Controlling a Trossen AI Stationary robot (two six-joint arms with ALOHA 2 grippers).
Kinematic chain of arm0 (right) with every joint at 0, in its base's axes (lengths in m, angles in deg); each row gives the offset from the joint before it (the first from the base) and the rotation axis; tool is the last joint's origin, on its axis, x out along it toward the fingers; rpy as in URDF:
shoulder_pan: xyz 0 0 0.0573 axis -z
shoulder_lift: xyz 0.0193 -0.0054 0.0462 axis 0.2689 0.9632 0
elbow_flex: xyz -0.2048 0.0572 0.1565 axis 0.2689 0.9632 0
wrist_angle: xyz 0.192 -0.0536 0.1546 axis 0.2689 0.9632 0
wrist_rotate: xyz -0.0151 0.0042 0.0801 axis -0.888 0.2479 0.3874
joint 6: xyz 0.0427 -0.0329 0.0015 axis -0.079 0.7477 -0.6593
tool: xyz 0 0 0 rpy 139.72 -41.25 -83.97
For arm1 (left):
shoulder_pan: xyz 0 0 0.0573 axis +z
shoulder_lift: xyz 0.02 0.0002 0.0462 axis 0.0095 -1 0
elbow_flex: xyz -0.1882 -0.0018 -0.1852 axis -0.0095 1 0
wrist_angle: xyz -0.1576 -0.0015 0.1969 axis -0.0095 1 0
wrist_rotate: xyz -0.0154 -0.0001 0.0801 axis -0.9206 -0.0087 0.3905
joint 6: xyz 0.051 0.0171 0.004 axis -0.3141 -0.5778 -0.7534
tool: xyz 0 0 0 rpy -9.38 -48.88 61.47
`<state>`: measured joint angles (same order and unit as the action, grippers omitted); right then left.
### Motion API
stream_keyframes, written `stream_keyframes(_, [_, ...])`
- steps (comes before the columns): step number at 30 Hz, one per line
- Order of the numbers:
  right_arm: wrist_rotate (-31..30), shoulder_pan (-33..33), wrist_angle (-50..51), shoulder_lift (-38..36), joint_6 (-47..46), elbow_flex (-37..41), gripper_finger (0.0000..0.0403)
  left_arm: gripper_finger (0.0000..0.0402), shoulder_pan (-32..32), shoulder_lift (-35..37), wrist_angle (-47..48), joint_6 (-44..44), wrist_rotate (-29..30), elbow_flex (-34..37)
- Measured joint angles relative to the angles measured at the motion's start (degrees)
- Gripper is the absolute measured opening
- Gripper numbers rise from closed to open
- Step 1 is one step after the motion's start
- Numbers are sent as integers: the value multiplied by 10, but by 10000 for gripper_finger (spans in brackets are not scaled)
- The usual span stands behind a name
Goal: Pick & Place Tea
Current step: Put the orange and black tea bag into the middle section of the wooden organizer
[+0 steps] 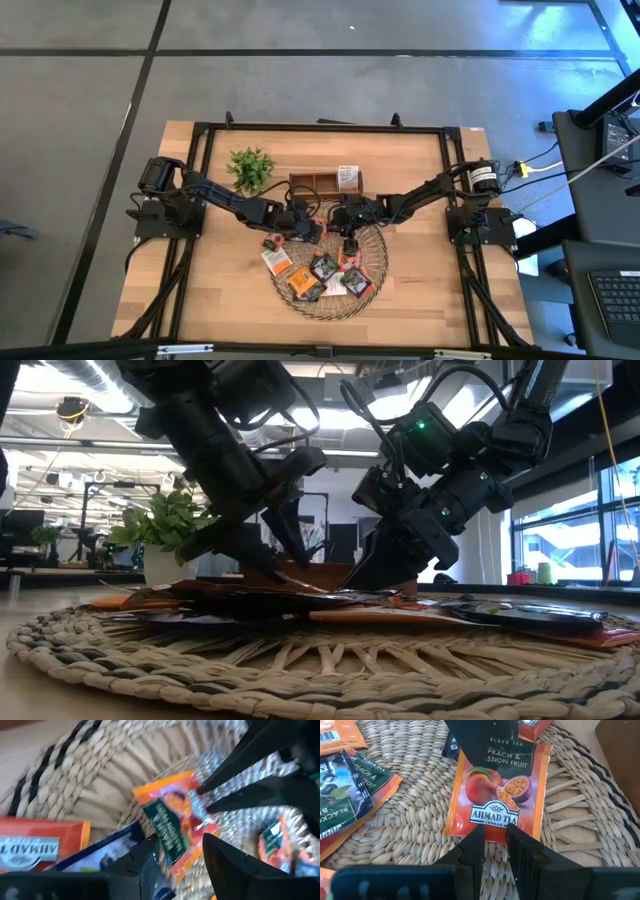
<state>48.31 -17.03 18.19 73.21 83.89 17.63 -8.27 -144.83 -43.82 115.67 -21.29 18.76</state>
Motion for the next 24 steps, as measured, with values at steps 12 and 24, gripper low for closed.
stream_keyframes(12, [1,0,0,0,-1,0,85,70,0,0,30,22,27,0])
stream_keyframes(24, [2,0,0,0,-1,0,85,26,0,0,20,23,25,0])
